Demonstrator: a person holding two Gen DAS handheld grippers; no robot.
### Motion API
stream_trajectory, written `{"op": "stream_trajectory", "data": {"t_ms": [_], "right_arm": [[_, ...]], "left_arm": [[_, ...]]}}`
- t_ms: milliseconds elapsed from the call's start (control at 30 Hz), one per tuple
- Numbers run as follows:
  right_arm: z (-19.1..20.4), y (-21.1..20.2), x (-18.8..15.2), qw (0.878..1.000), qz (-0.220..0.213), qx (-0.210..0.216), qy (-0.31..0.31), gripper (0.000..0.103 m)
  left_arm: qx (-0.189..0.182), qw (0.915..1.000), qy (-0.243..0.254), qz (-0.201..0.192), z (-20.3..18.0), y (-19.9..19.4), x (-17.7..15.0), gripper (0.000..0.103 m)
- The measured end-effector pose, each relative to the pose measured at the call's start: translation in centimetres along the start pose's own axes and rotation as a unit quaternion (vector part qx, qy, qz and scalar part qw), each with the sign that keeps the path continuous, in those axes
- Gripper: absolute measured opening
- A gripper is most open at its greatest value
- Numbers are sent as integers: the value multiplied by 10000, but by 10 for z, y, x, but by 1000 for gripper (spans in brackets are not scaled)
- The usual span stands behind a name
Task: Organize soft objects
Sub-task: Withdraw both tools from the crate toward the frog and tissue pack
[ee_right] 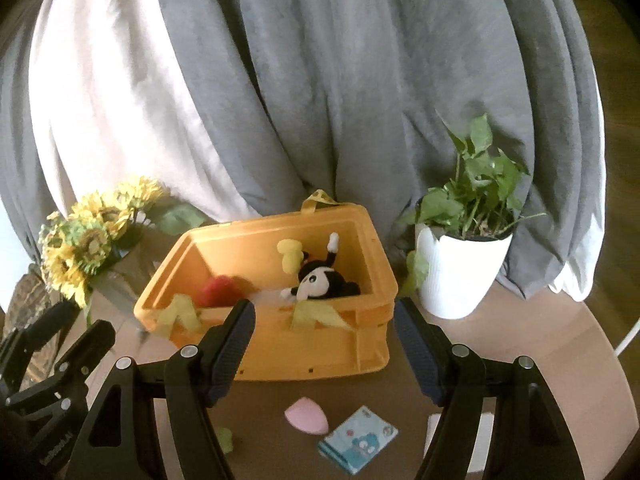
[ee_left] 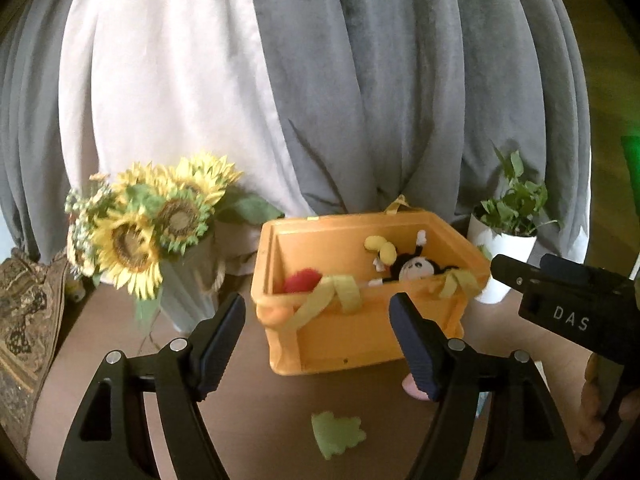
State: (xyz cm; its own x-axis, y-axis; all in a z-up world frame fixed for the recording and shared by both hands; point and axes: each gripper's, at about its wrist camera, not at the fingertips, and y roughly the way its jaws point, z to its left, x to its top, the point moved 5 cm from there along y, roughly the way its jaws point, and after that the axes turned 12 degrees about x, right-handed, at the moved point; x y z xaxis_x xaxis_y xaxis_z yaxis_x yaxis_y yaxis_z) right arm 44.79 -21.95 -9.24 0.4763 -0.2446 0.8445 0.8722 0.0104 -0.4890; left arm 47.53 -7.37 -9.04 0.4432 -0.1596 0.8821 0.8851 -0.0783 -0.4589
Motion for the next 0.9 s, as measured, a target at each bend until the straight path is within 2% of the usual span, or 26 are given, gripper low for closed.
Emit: {"op": "stream_trajectory", "data": {"t_ms": [167,467,700,900], "right_arm": [[8,-11,-17,10000,76,53,7,76],[9,-30,-52,9997,209,-54,141,77],[1,-36,-76,9988,367,-200,262,77],[-2,-35,-92,9983,449,-295,217,81]], "left_arm": [[4,9999,5,108,5,-12,-17,74],[-118,9993,162,311,2,-26,-47,74],[-244,9982,271,481,-5,-25,-69,76],[-299,9968,325,665,-8,-19,-86,77]]}}
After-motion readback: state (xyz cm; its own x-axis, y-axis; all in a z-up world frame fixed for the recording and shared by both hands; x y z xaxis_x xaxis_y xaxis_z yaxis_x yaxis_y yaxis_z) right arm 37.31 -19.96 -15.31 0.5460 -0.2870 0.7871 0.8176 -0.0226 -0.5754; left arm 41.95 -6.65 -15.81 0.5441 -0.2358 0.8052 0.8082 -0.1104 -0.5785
